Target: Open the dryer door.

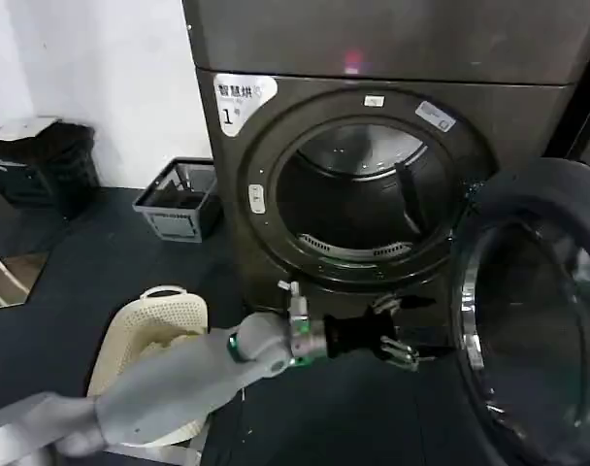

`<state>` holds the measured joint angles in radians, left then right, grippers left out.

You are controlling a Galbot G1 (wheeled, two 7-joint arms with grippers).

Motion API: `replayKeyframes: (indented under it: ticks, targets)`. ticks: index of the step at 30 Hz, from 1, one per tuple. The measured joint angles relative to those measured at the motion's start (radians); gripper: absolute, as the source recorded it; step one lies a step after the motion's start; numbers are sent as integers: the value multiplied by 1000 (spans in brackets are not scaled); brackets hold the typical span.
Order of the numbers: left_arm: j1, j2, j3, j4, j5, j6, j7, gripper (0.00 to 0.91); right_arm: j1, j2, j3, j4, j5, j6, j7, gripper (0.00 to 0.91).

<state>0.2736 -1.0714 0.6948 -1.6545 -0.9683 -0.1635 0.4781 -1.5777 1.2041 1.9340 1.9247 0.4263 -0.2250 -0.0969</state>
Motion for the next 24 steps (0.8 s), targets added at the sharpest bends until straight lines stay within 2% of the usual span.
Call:
replayKeyframes:
  ticks: [8,24]
  targets:
    - [-59,-76,64,52,-21,-2,-29,907,-33,-14,75,-10,1,-21,1,907]
    - [-136,-301,118,203,-31,-2,-91,907,-55,-20,128,-18,2,-23,-4,907]
